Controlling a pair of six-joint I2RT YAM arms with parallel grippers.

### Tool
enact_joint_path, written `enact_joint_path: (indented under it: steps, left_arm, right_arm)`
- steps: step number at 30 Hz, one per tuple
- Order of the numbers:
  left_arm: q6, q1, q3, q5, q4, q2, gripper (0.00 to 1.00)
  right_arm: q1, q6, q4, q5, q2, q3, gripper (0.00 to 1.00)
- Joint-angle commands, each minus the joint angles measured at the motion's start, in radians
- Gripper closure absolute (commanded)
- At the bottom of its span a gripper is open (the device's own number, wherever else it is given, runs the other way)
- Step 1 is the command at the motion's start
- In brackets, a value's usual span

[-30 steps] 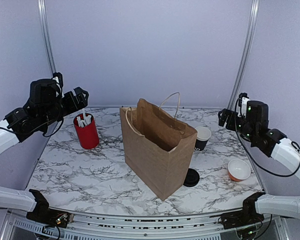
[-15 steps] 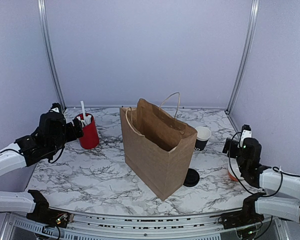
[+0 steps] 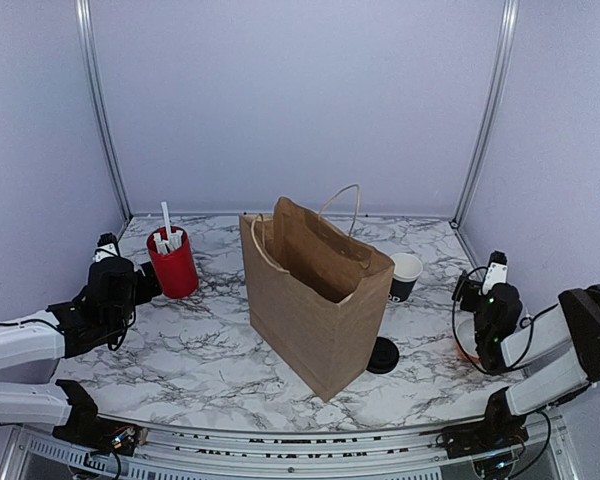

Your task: Pack the takeout coffee

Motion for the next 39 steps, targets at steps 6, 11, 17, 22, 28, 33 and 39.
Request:
enact_joint_path:
  steps: [6, 11, 17, 22, 28, 33, 39]
  left_arm:
    - [0.084, 0.058, -0.042, -0.242, 0.138, 0.036, 0.01]
    - [0.185, 0.153, -0.094, -0.249, 0.291, 0.078, 0.01]
    - [0.350, 0.305, -0.135, -0.155, 0.635, 0.222, 0.01]
    - [0.435, 0.391, -0.168, 0.018, 0.912, 0.438, 0.01]
    - [0.522, 0.394, -0.167, 0.259, 0.919, 0.445, 0.01]
    - [0.545, 0.407, -0.173, 0.346, 0.919, 0.437, 0.01]
    - [0.558, 0.455, -0.204, 0.345, 0.968, 0.428, 0.01]
  right_arm:
    - [-0.005, -0.139, 0.362, -0.169, 0.255, 0.056, 0.01]
    - [-0.006, -0.149, 0.279, -0.209, 0.266, 0.104, 0.00]
    - [-0.008, -0.146, 0.292, -0.197, 0.268, 0.105, 0.00]
    - [-0.010, -0.143, 0.280, -0.194, 0.265, 0.106, 0.00]
    - [-0.009, -0.142, 0.279, -0.195, 0.265, 0.107, 0.00]
    - [-0.010, -0.143, 0.278, -0.195, 0.265, 0.107, 0.00]
    - [-0.010, -0.143, 0.278, -0.195, 0.265, 0.108, 0.00]
